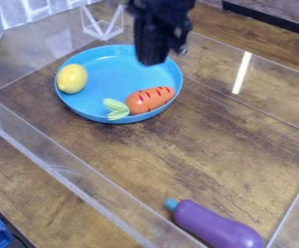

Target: Remove the carrot from the blue tray and put it on the table

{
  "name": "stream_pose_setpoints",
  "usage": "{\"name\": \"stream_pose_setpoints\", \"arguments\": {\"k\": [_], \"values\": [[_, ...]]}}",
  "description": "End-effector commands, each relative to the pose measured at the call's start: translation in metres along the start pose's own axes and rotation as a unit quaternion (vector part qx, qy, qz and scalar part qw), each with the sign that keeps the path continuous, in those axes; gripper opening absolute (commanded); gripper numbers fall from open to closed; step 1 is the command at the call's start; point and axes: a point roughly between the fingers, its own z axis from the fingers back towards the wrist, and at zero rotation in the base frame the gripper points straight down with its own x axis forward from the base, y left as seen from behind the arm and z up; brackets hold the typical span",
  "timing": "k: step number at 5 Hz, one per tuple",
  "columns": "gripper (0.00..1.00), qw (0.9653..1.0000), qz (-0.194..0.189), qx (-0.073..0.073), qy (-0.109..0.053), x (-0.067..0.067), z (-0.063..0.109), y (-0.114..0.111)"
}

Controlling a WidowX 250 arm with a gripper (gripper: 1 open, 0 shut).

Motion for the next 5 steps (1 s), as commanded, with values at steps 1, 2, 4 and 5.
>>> {"name": "stream_pose_setpoints", "arguments": {"k": [1,2,4,5], "values": [[1.00,0.9988,-0.037,0.012,-0.032,0.015,0.007,0.011],[1.00,0.9964,-0.076,0.009,-0.036,0.019,-0.005,0.014],[1.00,0.9929,-0.114,0.006,-0.034,0.024,-0.020,0.023],[1.00,0.9933,-0.112,0.005,-0.031,0.025,-0.017,0.027]]}}
